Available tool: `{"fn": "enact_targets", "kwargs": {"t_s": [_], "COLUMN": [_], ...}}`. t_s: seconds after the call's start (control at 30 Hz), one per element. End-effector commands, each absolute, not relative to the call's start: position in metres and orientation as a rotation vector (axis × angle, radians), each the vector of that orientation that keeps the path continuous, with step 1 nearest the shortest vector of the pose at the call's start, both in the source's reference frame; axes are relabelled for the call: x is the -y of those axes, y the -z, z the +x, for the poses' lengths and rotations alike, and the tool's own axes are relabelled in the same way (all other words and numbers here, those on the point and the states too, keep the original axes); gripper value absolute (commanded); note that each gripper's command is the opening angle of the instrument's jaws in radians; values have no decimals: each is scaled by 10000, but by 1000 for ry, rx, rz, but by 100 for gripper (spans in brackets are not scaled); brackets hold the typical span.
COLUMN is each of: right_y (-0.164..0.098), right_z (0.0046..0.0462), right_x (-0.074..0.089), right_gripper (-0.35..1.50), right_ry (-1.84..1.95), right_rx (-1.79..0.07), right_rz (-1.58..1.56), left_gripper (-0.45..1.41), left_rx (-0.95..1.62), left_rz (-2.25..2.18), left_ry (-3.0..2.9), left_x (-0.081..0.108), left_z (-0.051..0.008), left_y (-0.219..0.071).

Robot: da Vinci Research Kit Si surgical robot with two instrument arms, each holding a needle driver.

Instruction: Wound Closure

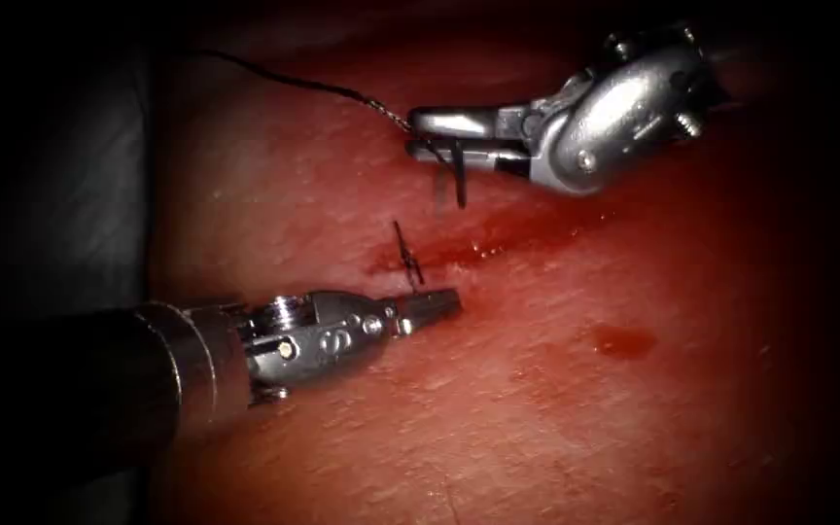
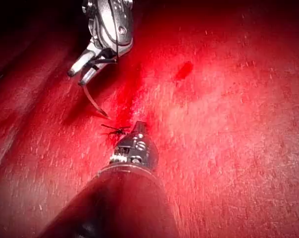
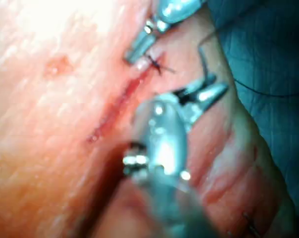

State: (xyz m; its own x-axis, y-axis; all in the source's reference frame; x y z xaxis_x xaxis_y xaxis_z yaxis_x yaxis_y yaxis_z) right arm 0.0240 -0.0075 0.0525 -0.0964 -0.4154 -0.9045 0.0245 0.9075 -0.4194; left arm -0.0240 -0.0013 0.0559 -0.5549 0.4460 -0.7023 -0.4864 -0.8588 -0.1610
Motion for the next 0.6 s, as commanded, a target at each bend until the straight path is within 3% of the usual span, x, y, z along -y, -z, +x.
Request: {"fn": "enact_targets", "kwargs": {"t_s": [0.03,0.6], "right_y": [-532,-548], "right_z": [246,247], "right_x": [82,99], "right_gripper": [-35,-35], "right_ry": [379,452], "right_rx": [-1635,-1622], "right_rz": [-305,-324], "left_gripper": [-45,-45], "left_rx": [-66,-59], "left_rz": [-1060,-1063], "left_ry": [-2381,-2380], "left_x": [16,15], "left_z": [-246,-245], "left_y": [-565,-561]}}
